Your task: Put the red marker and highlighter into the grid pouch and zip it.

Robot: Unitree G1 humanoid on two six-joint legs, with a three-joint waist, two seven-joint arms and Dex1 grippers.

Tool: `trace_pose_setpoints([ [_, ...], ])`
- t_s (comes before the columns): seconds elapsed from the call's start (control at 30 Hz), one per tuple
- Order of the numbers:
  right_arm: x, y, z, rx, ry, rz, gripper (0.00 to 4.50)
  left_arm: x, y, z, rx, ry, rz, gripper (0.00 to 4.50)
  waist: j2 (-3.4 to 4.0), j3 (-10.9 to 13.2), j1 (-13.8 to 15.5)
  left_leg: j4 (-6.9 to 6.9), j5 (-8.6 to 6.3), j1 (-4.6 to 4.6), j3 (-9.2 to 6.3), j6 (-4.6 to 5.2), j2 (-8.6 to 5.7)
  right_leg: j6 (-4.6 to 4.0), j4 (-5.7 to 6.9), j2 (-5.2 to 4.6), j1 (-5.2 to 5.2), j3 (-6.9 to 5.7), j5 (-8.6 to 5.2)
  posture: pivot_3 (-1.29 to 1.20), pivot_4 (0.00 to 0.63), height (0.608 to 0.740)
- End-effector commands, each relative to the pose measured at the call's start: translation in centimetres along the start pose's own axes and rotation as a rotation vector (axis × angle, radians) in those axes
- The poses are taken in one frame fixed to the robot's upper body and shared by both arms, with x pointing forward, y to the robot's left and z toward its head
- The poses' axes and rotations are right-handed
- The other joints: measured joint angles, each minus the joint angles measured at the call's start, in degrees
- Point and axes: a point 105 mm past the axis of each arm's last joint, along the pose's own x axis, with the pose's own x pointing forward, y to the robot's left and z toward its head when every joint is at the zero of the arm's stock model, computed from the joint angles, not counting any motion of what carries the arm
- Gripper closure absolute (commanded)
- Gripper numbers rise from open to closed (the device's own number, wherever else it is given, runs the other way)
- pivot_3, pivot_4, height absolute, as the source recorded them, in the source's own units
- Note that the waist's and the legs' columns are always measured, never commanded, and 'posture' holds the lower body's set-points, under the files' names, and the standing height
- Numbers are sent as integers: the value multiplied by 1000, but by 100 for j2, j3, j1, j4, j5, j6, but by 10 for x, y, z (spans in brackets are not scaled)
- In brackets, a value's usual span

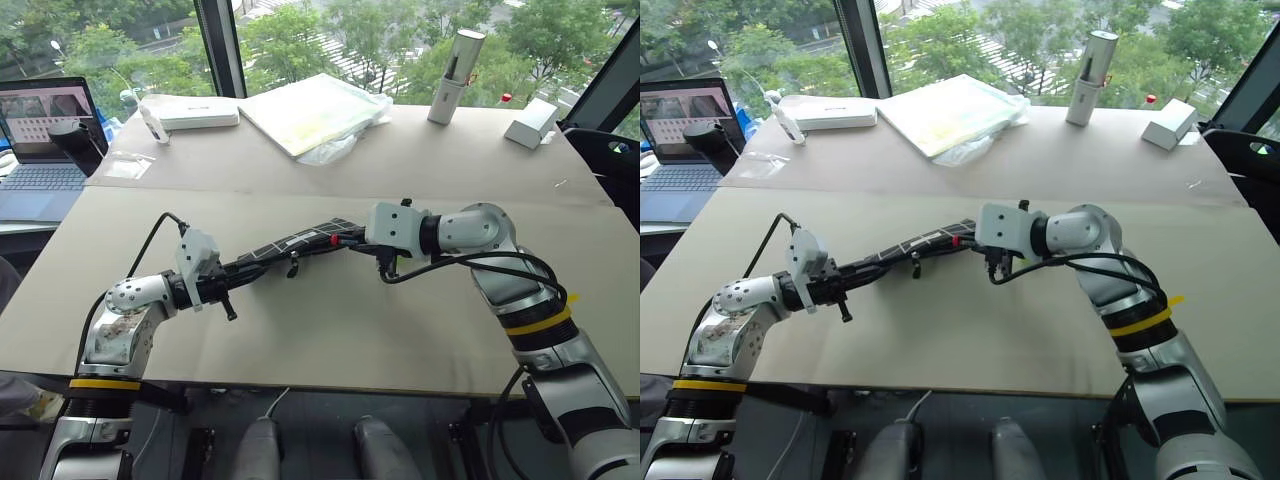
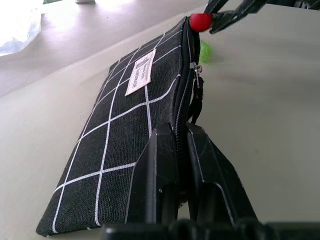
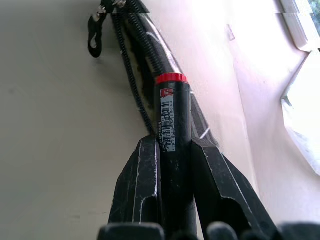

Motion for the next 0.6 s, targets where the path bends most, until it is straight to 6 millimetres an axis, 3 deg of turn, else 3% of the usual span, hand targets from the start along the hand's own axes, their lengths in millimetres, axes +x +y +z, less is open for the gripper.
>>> trace_pose_setpoints([
  [0.03, -4, -10, 3, -56, 17, -47, 4005, 3, -3, 12, 49, -33, -17, 4500, 0, 0, 1, 0, 0, 0, 0, 0, 0, 0, 0, 0, 0, 0, 0, 0, 150, 740],
  [0.27, 2, -7, 4, -102, 33, -30, 4005, 2, -3, 15, 45, -44, -12, 4500, 0, 0, -2, 0, 0, 0, 0, 0, 0, 0, 0, 0, 0, 0, 0, 0, 150, 740],
  [0.6, -20, 1, 5, -112, 18, 36, 4005, -1, 1, 18, 39, -52, 5, 4500, -1, 0, 1, 0, 0, 0, 0, 0, 1, 0, -1, 0, 0, 0, 0, 0, 150, 740],
])
